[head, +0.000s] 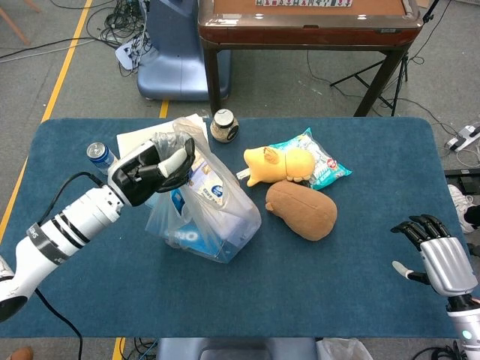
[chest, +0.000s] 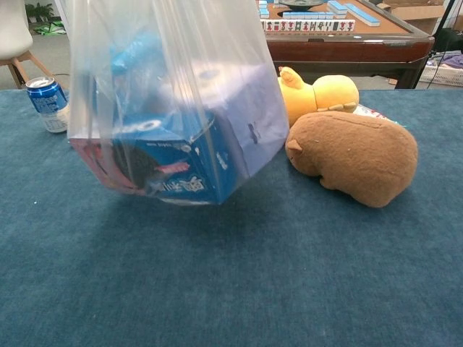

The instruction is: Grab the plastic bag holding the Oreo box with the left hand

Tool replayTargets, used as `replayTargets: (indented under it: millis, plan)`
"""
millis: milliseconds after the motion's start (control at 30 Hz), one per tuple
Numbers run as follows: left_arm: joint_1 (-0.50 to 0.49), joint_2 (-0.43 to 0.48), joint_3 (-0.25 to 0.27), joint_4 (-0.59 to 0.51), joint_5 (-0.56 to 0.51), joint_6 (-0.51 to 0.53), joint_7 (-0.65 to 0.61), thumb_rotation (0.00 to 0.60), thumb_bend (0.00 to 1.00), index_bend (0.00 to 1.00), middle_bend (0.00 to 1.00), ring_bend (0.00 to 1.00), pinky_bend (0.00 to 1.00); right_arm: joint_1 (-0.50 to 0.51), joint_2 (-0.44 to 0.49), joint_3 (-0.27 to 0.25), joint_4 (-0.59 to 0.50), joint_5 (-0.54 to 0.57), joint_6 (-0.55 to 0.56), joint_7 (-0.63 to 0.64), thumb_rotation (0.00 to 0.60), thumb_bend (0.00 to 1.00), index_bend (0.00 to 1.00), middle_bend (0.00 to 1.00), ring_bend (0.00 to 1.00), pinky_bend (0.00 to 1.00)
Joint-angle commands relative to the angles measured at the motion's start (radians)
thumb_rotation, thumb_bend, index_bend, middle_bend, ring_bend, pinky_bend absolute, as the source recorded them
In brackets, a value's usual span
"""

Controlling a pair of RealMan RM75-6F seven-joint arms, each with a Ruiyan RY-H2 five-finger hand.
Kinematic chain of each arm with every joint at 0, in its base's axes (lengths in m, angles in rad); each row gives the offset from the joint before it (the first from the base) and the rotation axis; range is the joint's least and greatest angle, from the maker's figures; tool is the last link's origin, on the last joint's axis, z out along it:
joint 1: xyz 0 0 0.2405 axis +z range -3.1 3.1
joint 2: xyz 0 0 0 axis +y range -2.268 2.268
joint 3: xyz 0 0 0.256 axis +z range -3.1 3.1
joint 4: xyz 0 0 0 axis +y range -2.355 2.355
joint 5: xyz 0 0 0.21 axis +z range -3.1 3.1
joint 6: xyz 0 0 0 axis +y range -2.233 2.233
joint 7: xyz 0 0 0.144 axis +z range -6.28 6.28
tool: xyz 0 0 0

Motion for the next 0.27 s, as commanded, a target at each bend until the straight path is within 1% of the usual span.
replayTargets:
  millis: [33, 267]
  plan:
    - [0.032, 0.018, -0.028, -0.001, -0.001, 0.016, -0.015, 0.600, 0.54, 0.57, 0.77, 0.89, 1.00, 0.002, -0.001, 0.000, -0.001, 0.000, -0.002, -0.001, 0.600, 0.11, 0.33, 0.32, 0.18, 0.18]
    - [0.088, 0.028, -0.068, 0.020, 0.016, 0.032, -0.048, 0.600, 0.54, 0.57, 0.77, 0.89, 1.00, 0.006, -0.001, 0.001, -0.006, -0.001, -0.008, -0.007, 0.600, 0.11, 0.33, 0.32, 0.18, 0.18]
